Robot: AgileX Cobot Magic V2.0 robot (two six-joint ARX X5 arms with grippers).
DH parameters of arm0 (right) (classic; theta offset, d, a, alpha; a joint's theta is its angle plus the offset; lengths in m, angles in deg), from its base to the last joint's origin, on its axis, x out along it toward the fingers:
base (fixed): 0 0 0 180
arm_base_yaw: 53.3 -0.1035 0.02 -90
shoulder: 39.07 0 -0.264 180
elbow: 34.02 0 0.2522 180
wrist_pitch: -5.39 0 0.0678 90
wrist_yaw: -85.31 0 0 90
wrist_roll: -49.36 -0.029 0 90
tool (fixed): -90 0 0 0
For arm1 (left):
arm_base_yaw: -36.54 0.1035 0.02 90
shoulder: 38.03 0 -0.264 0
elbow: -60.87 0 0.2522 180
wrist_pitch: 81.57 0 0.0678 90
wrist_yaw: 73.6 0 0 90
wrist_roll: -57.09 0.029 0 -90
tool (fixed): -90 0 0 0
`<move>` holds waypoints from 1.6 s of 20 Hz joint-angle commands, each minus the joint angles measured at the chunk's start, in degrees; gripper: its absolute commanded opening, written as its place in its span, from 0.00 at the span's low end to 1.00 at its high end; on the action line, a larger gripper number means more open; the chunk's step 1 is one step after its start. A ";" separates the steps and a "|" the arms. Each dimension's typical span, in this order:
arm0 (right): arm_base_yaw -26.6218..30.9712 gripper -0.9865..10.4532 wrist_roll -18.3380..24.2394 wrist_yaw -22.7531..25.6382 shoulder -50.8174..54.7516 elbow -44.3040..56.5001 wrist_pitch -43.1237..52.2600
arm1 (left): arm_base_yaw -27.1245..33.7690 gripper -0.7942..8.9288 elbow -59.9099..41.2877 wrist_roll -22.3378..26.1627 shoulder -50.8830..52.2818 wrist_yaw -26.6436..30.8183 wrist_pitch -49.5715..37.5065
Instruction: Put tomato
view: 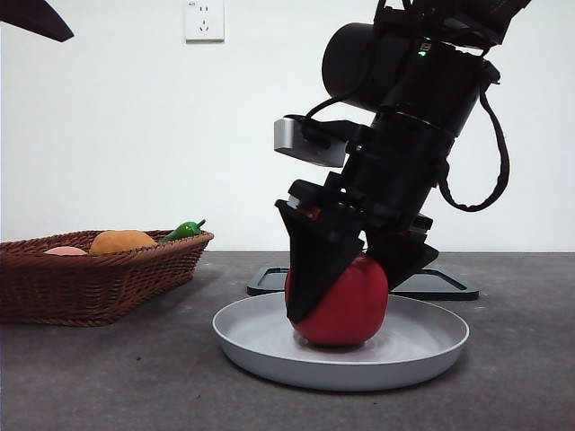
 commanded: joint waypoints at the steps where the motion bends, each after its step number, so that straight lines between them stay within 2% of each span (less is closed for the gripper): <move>1: -0.61 0.25 -0.15 -0.02 -0.59 -1.11 -0.55 | -0.28 0.59 1.29 0.28 -0.33 -0.28 -0.42; 5: -0.48 0.24 -0.20 0.31 3.82 -2.12 -0.79 | -0.28 0.59 1.29 0.31 -0.33 -0.28 -0.42; 8: 0.94 0.24 -0.13 4.94 6.40 -5.86 -0.76 | -0.28 0.59 1.29 0.28 -0.33 -0.28 -0.42; 13: 6.99 0.24 -0.17 6.05 4.98 -12.20 6.12 | -0.28 0.59 1.29 0.26 -0.33 -0.28 -0.35; 20: 14.69 0.24 -0.15 4.37 -8.74 -23.19 9.53 | -0.28 0.59 1.29 0.26 -0.33 -0.28 -0.35; 25: 16.35 0.24 0.17 4.33 -18.67 -28.65 9.57 | -0.28 0.59 1.29 0.26 -0.33 -0.28 -0.33; 32: 17.31 0.24 0.31 4.28 -24.15 -29.20 11.10 | -0.28 0.59 1.29 0.26 -0.33 -0.28 -0.26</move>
